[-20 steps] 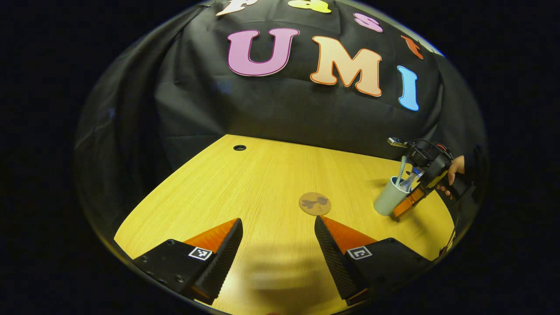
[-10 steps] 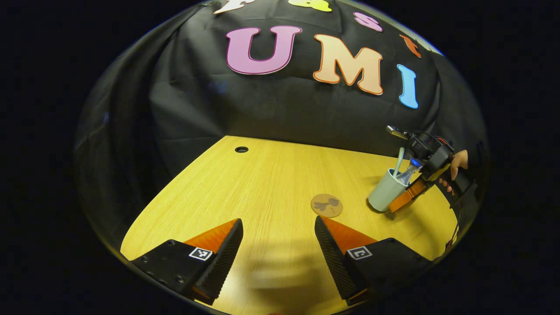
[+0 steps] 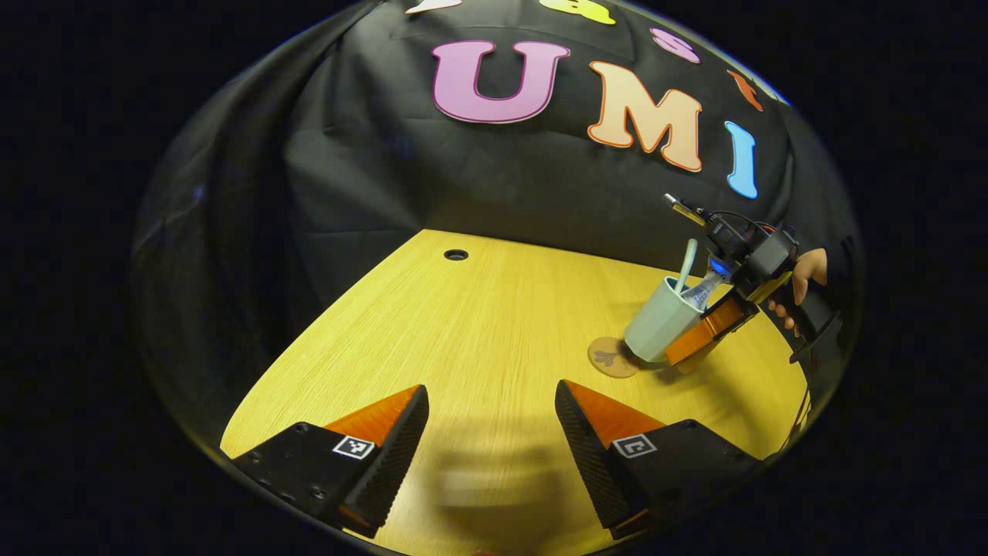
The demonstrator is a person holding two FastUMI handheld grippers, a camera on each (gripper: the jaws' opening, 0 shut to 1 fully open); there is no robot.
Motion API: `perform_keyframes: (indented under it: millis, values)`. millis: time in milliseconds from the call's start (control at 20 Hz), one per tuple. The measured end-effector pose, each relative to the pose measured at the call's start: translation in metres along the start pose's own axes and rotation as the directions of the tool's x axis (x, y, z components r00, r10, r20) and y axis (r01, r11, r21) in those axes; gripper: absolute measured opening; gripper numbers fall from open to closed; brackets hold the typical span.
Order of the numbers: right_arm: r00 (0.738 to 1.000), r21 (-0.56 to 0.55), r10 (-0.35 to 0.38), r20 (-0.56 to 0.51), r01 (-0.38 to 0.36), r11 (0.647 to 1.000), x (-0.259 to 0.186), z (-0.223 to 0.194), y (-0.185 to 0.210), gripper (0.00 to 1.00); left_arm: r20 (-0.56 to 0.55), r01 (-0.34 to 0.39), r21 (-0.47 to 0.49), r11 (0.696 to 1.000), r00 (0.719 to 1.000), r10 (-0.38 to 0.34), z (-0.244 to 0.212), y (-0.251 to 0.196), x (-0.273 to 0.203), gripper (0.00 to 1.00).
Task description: Put the toothbrush and toothpaste on the desktop into the cup, then pick up the cup and place it on the coaster on the desktop.
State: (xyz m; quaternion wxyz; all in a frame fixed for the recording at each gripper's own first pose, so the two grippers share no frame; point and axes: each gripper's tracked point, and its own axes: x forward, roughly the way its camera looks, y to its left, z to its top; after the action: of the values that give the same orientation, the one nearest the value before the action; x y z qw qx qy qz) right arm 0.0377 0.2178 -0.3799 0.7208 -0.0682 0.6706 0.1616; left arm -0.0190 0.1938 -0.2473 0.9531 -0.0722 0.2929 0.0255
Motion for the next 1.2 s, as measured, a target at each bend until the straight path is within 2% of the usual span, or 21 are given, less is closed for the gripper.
perform_keyframes:
  millis: [200,400,500,550,750,800,850,900,1050,1200]
  values:
    - [1.000,-0.020,-0.008,-0.023,0.008,1.000,0.009,-0.001,0.017,0.27,0.001,-0.025,-0.025,0.999,1.000,0.025,-0.002,0.018,-0.002,0.95]
    - [0.998,-0.039,-0.047,-0.036,0.045,0.998,0.028,-0.003,0.037,0.27,0.001,-0.032,-0.033,0.999,0.999,0.032,-0.004,0.024,0.000,0.95]
    - [0.999,-0.047,-0.025,-0.019,0.024,0.999,0.017,-0.005,0.042,0.29,0.006,-0.019,-0.035,0.999,1.000,0.019,-0.001,0.020,0.002,0.95]
    - [1.000,-0.057,-0.019,-0.004,0.019,0.998,0.010,-0.003,0.042,0.35,0.008,-0.011,-0.034,0.999,1.000,0.011,0.001,0.016,0.004,0.95]
    - [0.990,-0.039,0.050,0.135,-0.045,0.998,-0.010,0.002,0.047,0.99,0.030,0.016,0.013,1.000,0.999,-0.016,0.017,-0.010,0.010,0.96]
    - [0.981,-0.033,0.057,0.183,-0.052,0.998,-0.016,0.002,0.043,0.99,0.050,0.032,0.026,0.999,0.998,-0.033,0.027,-0.023,0.010,0.95]
    - [0.970,-0.032,0.050,0.239,-0.044,0.999,-0.024,0.001,0.035,0.96,0.062,0.050,0.034,0.998,0.997,-0.052,0.034,-0.036,0.011,0.95]
    - [0.954,-0.034,0.034,0.298,-0.025,0.999,-0.032,0.001,0.025,1.00,0.067,0.067,0.040,0.997,0.995,-0.070,0.039,-0.050,0.011,0.95]
    - [0.884,-0.038,0.009,0.467,0.010,0.999,-0.073,-0.004,-0.006,0.99,0.091,0.120,0.041,0.992,0.988,-0.123,0.052,-0.093,0.007,0.95]
    - [0.776,0.001,-0.041,0.630,0.051,0.999,-0.115,-0.004,-0.032,1.00,0.133,0.147,0.047,0.988,0.979,-0.152,0.070,-0.133,-0.001,0.95]
